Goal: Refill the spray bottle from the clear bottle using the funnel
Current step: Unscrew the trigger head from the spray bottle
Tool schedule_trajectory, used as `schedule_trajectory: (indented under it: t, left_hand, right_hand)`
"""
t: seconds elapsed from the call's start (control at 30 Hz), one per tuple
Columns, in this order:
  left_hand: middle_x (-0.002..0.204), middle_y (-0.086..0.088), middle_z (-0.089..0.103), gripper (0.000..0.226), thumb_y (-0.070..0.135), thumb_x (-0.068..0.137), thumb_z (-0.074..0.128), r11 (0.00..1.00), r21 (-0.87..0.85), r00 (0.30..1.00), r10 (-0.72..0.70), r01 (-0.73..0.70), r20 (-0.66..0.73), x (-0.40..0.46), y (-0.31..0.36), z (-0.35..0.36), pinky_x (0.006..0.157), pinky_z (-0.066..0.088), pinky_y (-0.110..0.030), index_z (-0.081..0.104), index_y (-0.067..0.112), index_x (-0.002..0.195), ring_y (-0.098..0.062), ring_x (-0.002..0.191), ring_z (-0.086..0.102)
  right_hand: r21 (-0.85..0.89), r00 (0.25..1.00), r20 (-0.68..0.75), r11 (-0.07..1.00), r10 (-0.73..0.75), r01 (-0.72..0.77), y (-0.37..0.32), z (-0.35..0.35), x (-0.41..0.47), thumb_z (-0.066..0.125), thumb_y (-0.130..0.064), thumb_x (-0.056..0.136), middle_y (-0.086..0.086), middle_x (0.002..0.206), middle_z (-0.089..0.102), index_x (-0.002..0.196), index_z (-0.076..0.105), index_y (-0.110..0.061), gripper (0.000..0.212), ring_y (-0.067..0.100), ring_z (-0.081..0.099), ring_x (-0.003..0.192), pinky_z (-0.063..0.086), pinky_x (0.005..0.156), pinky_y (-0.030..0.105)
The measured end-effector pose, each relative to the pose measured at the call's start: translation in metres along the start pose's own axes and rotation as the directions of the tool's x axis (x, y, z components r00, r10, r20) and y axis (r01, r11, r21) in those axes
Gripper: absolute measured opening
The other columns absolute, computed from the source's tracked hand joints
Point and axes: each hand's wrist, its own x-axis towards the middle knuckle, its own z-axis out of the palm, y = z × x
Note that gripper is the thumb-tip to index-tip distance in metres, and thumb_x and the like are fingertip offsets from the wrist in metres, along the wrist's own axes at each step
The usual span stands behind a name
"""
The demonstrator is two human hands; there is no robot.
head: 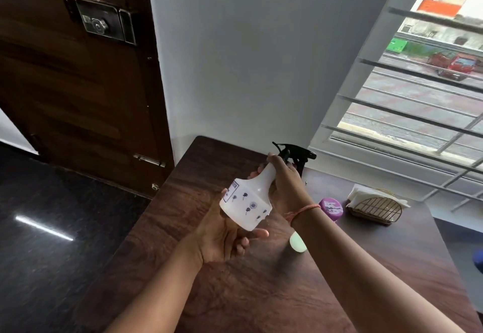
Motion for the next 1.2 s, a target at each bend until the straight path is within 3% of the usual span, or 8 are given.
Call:
schedule_trajectory:
  t: [0.1, 0.17, 0.23, 0.33, 0.43, 0.63, 0.93, 1.2]
  left_hand:
    - [0.127, -0.008, 0.062, 0.086, 0.083, 0.077, 0.015, 0.947, 0.31, 0.943, 0.172, -0.079, -0.285, -0.003, 0.003, -0.001, 0.088, 0.049, -0.038, 0.052, 0.025, 0.128, -0.024, 0.096, 0.067]
    - [0.132, -0.001, 0.056, 0.06, 0.073, 0.081, 0.04, 0.803, 0.526, 0.761, 0.519, -0.28, -0.388, 0.002, 0.005, 0.0, 0.088, 0.044, -0.031, 0.048, 0.034, 0.126, -0.013, 0.104, 0.059]
    - [0.125, 0.006, 0.057, 0.048, 0.063, 0.072, 0.065, 0.598, 0.71, 0.639, 0.719, -0.371, -0.272, 0.005, 0.011, 0.009, 0.088, 0.046, -0.025, 0.05, 0.042, 0.113, -0.003, 0.106, 0.054]
    - [0.103, 0.018, 0.058, 0.048, 0.059, 0.066, 0.069, 0.274, 0.938, 0.601, 0.794, -0.211, -0.097, 0.01, 0.014, 0.025, 0.085, 0.047, -0.027, 0.053, 0.037, 0.106, -0.001, 0.097, 0.056]
    - [0.092, 0.019, 0.057, 0.036, 0.041, 0.074, 0.073, 0.317, 0.92, 0.582, 0.803, -0.232, -0.129, 0.012, 0.013, 0.035, 0.075, 0.043, -0.024, 0.051, 0.031, 0.101, -0.003, 0.088, 0.057]
    - [0.085, 0.031, 0.054, 0.033, 0.04, 0.073, 0.072, 0.169, 0.968, 0.56, 0.828, -0.184, -0.038, 0.014, 0.006, 0.017, 0.071, 0.036, -0.004, 0.048, 0.045, 0.095, 0.014, 0.081, 0.052]
    - [0.096, 0.012, 0.062, 0.031, 0.014, 0.067, 0.067, 0.139, 0.984, 0.546, 0.836, -0.11, -0.057, 0.034, -0.016, -0.013, 0.074, 0.045, -0.02, 0.061, 0.029, 0.093, -0.007, 0.089, 0.058]
    - [0.098, 0.011, 0.058, 0.026, 0.017, 0.071, 0.071, 0.222, 0.971, 0.501, 0.852, -0.086, -0.15, 0.043, -0.023, -0.026, 0.073, 0.044, -0.024, 0.058, 0.027, 0.091, -0.008, 0.088, 0.057]
  right_hand:
    - [-0.127, 0.988, -0.11, 0.988, -0.105, 0.091, 0.001, 0.0, 0.004, 0.055, -0.022, 0.095, 0.01, 0.066, 0.053, 0.102, 0.046, -0.007, 0.019, 0.019, 0.058, 0.05, 0.051, 0.054, 0.028]
    - [-0.267, 0.97, -0.135, 0.95, -0.202, 0.161, 0.003, 0.001, 0.004, 0.054, -0.022, 0.096, 0.009, 0.067, 0.051, 0.093, 0.048, -0.012, 0.012, 0.015, 0.053, 0.051, 0.047, 0.049, 0.02]
    - [-0.357, 0.963, -0.084, 0.91, -0.257, 0.211, 0.008, 0.006, 0.002, 0.054, -0.024, 0.096, 0.006, 0.07, 0.048, 0.089, 0.048, -0.016, 0.012, 0.015, 0.047, 0.059, 0.043, 0.053, 0.022]
    - [-0.486, 0.97, 0.032, 0.844, -0.242, 0.227, 0.017, 0.013, -0.003, 0.054, -0.029, 0.096, -0.004, 0.077, 0.053, 0.105, 0.053, -0.017, 0.016, 0.009, 0.054, 0.073, 0.042, 0.07, 0.02]
    - [-0.503, 0.972, 0.123, 0.831, -0.201, 0.236, 0.017, 0.015, -0.011, 0.051, -0.023, 0.098, -0.006, 0.075, 0.051, 0.106, 0.05, -0.014, 0.012, -0.01, 0.054, 0.054, 0.038, 0.052, 0.005]
    - [-0.548, 0.973, 0.121, 0.804, -0.197, 0.231, 0.009, 0.005, -0.013, 0.058, -0.029, 0.094, -0.007, 0.065, 0.046, 0.081, 0.051, -0.025, 0.015, 0.006, 0.043, 0.058, 0.036, 0.06, 0.023]
    - [-0.395, 0.977, 0.166, 0.899, -0.132, 0.189, 0.003, 0.002, -0.027, 0.057, -0.036, 0.094, 0.004, 0.078, 0.057, 0.108, 0.057, -0.012, 0.028, 0.01, 0.041, 0.051, 0.035, 0.047, 0.024]
    - [-0.405, 0.952, 0.217, 0.867, -0.217, 0.29, 0.002, 0.007, -0.023, 0.059, -0.025, 0.093, 0.0, 0.063, 0.044, 0.086, 0.051, -0.012, 0.016, 0.01, 0.039, 0.052, 0.041, 0.053, 0.027]
